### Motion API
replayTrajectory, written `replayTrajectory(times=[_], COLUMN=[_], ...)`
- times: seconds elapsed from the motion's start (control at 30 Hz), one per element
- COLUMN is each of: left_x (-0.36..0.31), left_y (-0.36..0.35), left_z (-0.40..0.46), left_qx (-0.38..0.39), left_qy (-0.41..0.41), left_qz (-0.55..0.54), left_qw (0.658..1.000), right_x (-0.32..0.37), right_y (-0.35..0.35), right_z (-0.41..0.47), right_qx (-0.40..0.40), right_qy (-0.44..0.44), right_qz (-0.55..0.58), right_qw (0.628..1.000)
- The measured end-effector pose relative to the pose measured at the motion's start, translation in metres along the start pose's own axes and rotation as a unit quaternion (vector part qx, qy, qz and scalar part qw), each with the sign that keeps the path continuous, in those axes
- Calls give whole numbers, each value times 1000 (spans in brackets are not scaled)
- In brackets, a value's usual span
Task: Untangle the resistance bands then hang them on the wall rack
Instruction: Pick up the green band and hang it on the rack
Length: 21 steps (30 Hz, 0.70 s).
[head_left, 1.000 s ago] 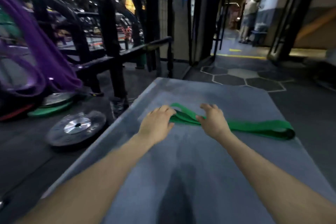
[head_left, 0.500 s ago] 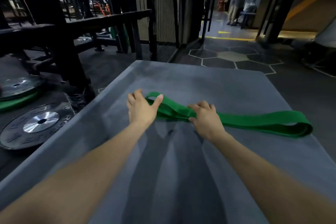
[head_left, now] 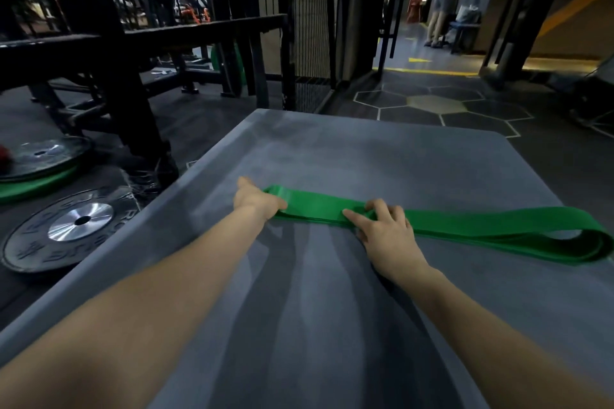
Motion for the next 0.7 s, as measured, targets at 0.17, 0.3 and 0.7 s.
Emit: replayTrajectory(times=[0.17, 0.3, 0.7], left_x=[6, -10, -36], left_y=[1, 1, 76], left_z=[1, -13, -54], left_qx=[-8, -25, 69], left_qy=[25, -77, -31], left_qz=[-63, -108, -284], left_qw=[998, 991, 956], right_x=[-1, 0, 59], right_y=[-1, -2, 64], right_z=[2, 4, -8], right_qx=[8, 13, 0], right_qy=[-8, -19, -12], right_qz=[8, 6, 135], right_qw=[1000, 1000, 991])
Point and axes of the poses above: each hand's wrist, its own z-axis towards the middle knuckle, its own y-axis out of the back of the hand, x = y × z, the point moved 8 cm from there along z, towards the middle knuckle, and after that the axes turned 11 degrees about -x, right-handed, at the moved point
